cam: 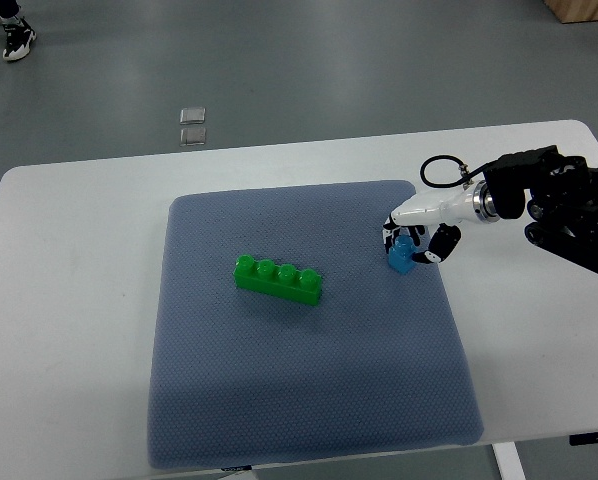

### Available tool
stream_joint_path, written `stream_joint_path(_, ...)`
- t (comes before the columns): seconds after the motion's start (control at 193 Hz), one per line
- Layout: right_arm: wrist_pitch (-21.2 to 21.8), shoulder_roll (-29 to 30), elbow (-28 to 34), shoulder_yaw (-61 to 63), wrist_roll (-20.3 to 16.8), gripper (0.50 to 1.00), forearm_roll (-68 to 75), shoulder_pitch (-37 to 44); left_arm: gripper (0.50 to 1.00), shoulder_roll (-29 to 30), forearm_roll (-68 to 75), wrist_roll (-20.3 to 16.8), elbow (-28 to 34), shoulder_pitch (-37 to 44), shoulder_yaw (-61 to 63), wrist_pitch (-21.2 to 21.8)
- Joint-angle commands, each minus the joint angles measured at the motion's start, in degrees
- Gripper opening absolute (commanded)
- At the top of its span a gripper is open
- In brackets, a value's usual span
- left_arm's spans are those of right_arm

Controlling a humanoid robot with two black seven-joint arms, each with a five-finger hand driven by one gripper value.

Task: Stack blue block on green block with right hand
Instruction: 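Close the right hand fingers to grasp the blue block, then lift the blue block and carry it over the green block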

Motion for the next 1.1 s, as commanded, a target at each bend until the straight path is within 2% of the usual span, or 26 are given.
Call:
stream_joint_path(0.0,-0.1,-0.2,0.0,0.0,0.0,0.515,0.2,0.4,1.0,0.0,0.1,0.0,0.0,0.0,0.0,0.0)
stream_joint_path(0.286,0.1,-0.7,2.3,0.2,0.1,0.515,0.3,3.1,1.0,0.0,0.0,0.0,0.0,0.0,0.0,0.0)
stream_joint_path(0.467,0.3,0.4,5.0,0.2,0.1,0.517,0.3,8.8,1.0,0.0,0.0,0.0,0.0,0.0,0.0,0.0)
stream_joint_path(0.68,0.4,4.8,7.6,0.1,0.1,0.517,0.3,12.5,1.0,0.0,0.1,0.0,0.0,0.0,0.0,0.0)
stream_joint_path(1.096,1.8,10.3,7.6,-0.2,0.2,0.519,0.2,11.8,1.0,0.0,0.0,0.0,0.0,0.0,0.0,0.0)
